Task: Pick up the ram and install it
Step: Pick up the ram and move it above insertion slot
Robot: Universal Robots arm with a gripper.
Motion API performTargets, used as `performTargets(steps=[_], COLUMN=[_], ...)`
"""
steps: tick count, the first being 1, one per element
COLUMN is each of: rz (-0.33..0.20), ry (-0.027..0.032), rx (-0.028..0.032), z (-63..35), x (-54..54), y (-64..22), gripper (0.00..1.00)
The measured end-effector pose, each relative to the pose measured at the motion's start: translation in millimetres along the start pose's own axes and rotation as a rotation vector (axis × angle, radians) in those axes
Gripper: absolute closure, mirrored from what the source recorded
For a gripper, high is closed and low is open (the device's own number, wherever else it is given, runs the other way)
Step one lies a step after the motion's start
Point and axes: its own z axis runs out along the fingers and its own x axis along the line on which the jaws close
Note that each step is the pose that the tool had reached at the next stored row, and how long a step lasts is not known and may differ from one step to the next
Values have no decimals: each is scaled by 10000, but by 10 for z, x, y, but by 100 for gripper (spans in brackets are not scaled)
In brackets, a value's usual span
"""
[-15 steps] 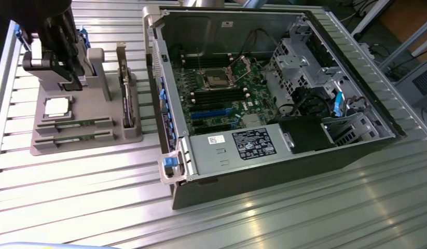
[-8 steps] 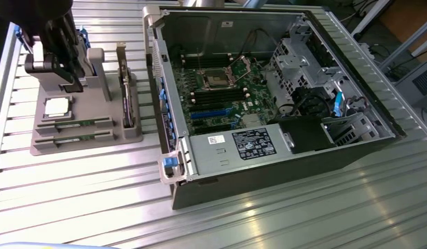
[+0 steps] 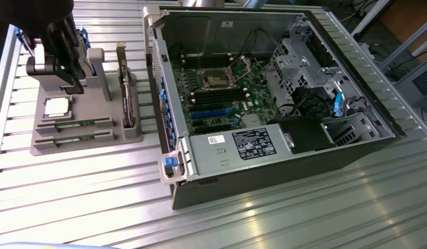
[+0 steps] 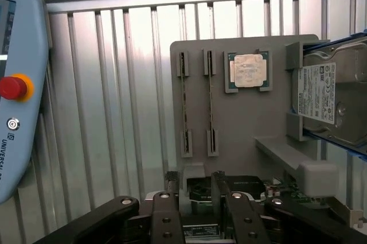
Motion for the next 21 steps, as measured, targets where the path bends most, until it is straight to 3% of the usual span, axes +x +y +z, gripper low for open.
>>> performTargets(steps=[21], rz=[1], ry=[1], rx=[0], z=[60], x=[3], y=[2], gripper=[64])
